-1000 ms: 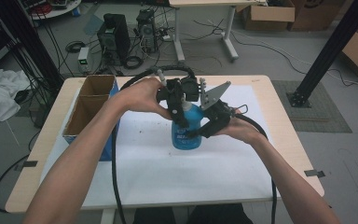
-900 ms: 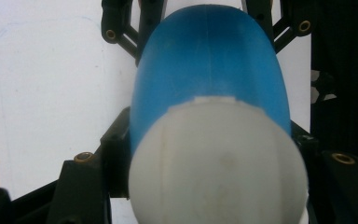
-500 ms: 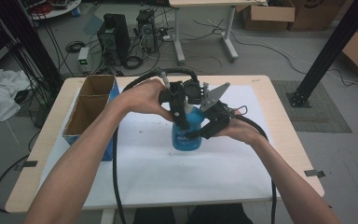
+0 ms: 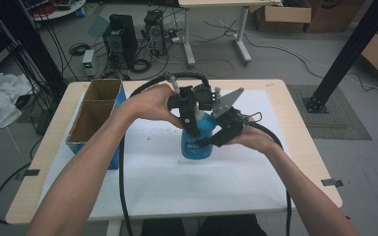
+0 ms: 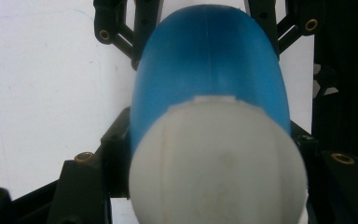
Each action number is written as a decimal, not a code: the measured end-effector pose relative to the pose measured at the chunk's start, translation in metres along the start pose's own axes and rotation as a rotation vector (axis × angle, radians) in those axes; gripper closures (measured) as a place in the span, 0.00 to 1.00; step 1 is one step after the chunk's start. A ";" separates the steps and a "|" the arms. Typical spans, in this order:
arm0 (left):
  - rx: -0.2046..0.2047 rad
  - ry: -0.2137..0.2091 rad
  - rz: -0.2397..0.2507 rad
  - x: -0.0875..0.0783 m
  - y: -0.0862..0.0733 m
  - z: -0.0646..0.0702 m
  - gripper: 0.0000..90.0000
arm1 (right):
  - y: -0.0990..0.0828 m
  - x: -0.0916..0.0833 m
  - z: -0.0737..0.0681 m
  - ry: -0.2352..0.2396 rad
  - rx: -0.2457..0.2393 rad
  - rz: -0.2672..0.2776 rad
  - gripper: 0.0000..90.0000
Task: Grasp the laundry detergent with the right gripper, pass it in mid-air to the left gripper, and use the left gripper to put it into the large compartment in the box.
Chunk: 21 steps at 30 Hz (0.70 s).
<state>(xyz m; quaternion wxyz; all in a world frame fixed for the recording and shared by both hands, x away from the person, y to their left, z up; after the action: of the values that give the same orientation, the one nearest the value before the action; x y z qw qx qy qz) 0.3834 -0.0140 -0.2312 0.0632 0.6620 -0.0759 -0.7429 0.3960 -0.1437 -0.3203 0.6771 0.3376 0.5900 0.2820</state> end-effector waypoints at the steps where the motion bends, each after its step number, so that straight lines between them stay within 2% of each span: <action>1: 0.000 0.000 0.002 0.000 0.000 0.000 0.43 | 0.000 0.000 0.000 0.001 0.001 0.001 0.49; 7: 0.001 0.002 0.004 0.000 0.000 0.000 0.43 | -0.001 -0.001 0.001 0.004 0.015 0.006 0.48; 10: 0.004 0.010 -0.006 0.001 0.001 -0.001 0.43 | -0.002 -0.003 0.004 0.020 0.054 0.028 0.44; 13: -0.001 0.014 -0.012 0.003 0.000 -0.001 0.43 | -0.002 -0.004 0.005 0.017 0.054 0.034 0.43; 21: -0.002 0.013 -0.001 0.001 -0.001 -0.002 0.43 | -0.005 -0.002 0.005 0.022 0.066 0.008 0.39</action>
<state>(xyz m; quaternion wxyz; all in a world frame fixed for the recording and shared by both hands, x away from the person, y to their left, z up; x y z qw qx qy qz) 0.3853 -0.0136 -0.2330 0.0640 0.6669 -0.0746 -0.7386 0.4003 -0.1489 -0.3232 0.6577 0.3591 0.6051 0.2689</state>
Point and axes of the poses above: each handheld gripper's, and its own axes: x roughly forward along the jaws, y roughly out of its top, z roughly to its right, the point moved 1 cm from there along x, roughly forward along the jaws, and after that the axes turned 11 degrees about -y, right-handed, at the moved point
